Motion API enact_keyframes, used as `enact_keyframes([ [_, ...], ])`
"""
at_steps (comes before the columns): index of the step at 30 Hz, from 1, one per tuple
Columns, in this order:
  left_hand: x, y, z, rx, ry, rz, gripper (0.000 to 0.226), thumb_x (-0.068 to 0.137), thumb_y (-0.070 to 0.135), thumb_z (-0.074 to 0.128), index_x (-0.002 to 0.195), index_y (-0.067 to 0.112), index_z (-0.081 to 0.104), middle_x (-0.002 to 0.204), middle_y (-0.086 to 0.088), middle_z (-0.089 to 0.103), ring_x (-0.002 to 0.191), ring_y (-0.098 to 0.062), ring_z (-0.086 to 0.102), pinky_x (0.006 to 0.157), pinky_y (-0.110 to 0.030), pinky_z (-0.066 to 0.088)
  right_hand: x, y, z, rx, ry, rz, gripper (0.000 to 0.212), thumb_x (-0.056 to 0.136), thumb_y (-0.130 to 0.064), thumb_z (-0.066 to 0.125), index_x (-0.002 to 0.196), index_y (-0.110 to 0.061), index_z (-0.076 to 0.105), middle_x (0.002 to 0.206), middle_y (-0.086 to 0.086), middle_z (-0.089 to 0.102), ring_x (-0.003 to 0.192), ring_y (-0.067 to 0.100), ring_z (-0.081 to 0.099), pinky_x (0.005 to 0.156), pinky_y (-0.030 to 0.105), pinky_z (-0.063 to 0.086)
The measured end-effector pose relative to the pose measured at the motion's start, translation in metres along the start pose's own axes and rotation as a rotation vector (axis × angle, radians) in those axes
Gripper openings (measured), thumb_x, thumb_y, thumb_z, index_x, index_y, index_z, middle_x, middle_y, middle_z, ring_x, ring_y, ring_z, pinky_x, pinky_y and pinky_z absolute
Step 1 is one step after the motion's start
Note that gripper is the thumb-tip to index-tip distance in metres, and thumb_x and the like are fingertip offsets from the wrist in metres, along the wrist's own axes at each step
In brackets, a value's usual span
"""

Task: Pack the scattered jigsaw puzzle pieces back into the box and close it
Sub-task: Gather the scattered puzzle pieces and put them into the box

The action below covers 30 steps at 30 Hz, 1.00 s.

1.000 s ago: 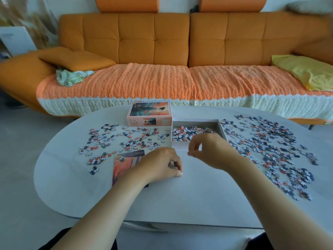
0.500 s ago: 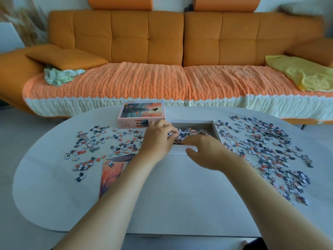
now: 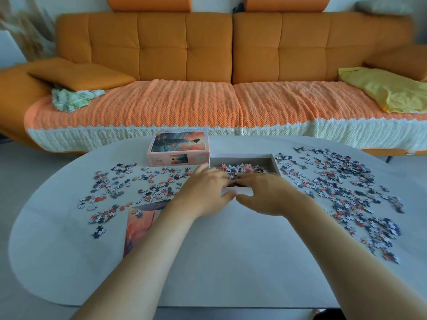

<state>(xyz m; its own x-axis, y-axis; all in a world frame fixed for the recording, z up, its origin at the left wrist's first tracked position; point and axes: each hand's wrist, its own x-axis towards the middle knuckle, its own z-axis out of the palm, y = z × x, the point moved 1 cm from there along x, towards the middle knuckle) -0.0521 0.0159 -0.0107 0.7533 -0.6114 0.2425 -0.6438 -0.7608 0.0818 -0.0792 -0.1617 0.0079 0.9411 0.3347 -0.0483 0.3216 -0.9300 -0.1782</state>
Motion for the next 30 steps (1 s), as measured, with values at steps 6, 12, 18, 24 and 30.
enact_keyframes([
  [6, -0.005, -0.001, -0.008, -0.062, 0.093, -0.006, 0.038, 0.088, 0.046, 0.054, 0.115, 0.021, 0.065, 0.113, 0.007, 0.057, 0.106, -0.018, 0.053, 0.097, -0.031, 0.029, -0.001, 0.000, -0.005, -0.048, 0.081, 0.015, 0.048, 0.092, -0.052, 0.042, 0.133, -0.029, 0.054, 0.144, -0.010, 0.047, 0.131, 0.014, 0.043, 0.106, 0.034, 0.033],
  [12, -0.004, 0.001, -0.001, 0.004, -0.052, -0.038, 0.050, 0.092, 0.051, 0.048, 0.135, 0.026, 0.056, 0.142, 0.008, 0.046, 0.130, -0.016, 0.039, 0.110, -0.036, 0.023, 0.002, 0.007, 0.003, -0.078, 0.041, 0.017, 0.047, 0.090, -0.051, 0.043, 0.134, -0.036, 0.051, 0.148, -0.009, 0.041, 0.137, 0.015, 0.037, 0.112, 0.039, 0.030],
  [18, -0.003, 0.013, -0.008, 0.053, 0.035, -0.039, 0.055, 0.091, 0.046, 0.052, 0.142, 0.027, 0.046, 0.143, 0.005, 0.041, 0.132, -0.018, 0.032, 0.108, -0.037, 0.023, -0.020, 0.020, -0.014, 0.094, 0.204, -0.042, 0.042, 0.086, -0.028, 0.060, 0.128, -0.028, 0.061, 0.144, -0.005, 0.048, 0.131, 0.014, 0.045, 0.108, 0.038, 0.038],
  [24, 0.019, 0.083, -0.014, -0.261, 0.214, 0.060, 0.040, 0.092, 0.022, 0.055, 0.131, 0.018, 0.056, 0.128, 0.005, 0.052, 0.120, -0.014, 0.044, 0.101, -0.029, 0.033, -0.058, 0.069, -0.019, 0.170, 0.355, 0.110, 0.043, 0.084, -0.028, 0.053, 0.126, -0.028, 0.060, 0.140, -0.001, 0.052, 0.127, 0.021, 0.049, 0.104, 0.046, 0.042],
  [30, 0.060, 0.162, 0.015, -0.323, -0.091, 0.114, 0.051, 0.097, 0.017, 0.047, 0.147, 0.015, 0.037, 0.150, 0.002, 0.036, 0.139, -0.015, 0.030, 0.113, -0.036, 0.032, -0.106, 0.132, 0.001, 0.082, 0.083, 0.378, 0.059, 0.093, -0.040, 0.038, 0.150, -0.035, 0.023, 0.162, -0.002, 0.008, 0.149, 0.020, 0.001, 0.119, 0.052, 0.005],
])
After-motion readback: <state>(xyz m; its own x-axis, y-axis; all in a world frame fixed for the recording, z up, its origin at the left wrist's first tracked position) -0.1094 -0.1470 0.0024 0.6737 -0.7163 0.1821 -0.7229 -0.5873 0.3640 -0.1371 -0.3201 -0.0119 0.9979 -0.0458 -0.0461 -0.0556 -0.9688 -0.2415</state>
